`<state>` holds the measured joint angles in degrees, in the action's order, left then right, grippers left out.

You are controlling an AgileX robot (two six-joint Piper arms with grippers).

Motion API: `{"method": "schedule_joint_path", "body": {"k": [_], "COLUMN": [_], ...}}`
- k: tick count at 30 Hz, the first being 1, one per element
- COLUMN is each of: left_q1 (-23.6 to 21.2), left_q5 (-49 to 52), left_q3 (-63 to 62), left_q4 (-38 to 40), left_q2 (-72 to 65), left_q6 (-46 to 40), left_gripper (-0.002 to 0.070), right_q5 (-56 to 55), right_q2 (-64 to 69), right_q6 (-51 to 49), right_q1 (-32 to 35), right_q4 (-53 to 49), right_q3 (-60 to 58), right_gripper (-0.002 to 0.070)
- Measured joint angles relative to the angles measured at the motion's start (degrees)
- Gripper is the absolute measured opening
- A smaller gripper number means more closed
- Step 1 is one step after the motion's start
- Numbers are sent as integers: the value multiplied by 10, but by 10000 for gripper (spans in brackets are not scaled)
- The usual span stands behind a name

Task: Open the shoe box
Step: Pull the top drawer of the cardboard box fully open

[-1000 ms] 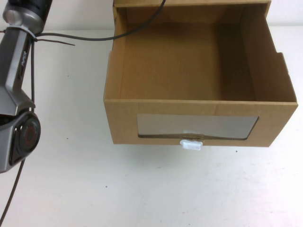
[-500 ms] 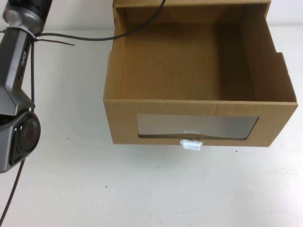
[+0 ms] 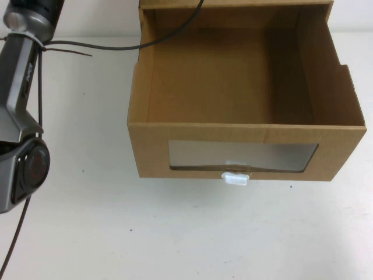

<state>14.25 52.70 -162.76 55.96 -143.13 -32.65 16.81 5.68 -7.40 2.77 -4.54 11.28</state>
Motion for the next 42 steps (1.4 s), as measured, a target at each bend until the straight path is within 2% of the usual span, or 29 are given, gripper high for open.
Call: {"method": "schedule_joint_path", "body": {"k": [3,7,15,42], "left_q1": [0,0,0,0], "left_q5": [0,0,0,0], "left_q3": [0,0,0,0], "left_q4": [0,-1,-1,-2], "left_q2": [0,0,0,0], "left_q6": [0,0,0,0], "left_gripper": [-6,-6,-6,-6], "right_q5": [39,45,45,45], "right_q2": [-33,-61,-62,-64], "right_q6": [123,158,154,145], "right_q1": [29,66,48,40], "right_q4": [79,106,116,110], "right_q3": [-10,-64,-125,-127], "right_gripper": [-18,-18,-18,-18]}}
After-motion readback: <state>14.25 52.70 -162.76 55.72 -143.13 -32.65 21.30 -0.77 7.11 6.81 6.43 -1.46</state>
